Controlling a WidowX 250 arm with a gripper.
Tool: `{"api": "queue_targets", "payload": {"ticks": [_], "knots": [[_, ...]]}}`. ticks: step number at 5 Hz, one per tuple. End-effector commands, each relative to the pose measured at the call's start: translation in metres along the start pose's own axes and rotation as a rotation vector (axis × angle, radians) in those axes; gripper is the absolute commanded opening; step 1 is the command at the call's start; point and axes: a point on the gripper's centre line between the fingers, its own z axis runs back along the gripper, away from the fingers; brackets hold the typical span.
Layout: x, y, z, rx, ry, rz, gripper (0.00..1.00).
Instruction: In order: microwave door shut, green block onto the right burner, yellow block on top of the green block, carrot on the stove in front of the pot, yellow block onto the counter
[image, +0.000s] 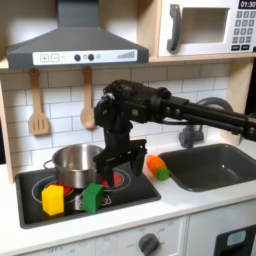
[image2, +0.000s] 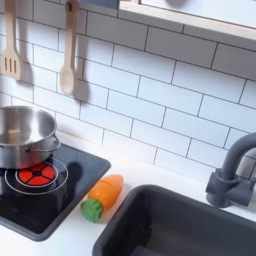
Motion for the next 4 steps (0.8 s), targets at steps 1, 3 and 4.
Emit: {"api": "queue_targets", "payload": {"ticks": [1,3,4], "knots": [[0.027,0.032,-0.003,0.044,-0.013,0.097,1.0],[0.025,0.036,-0.004,-0.001,0.017,0.022,1.0],[0.026,0.043,-0.008,0.062,0.037,0.005,1.0]]}}
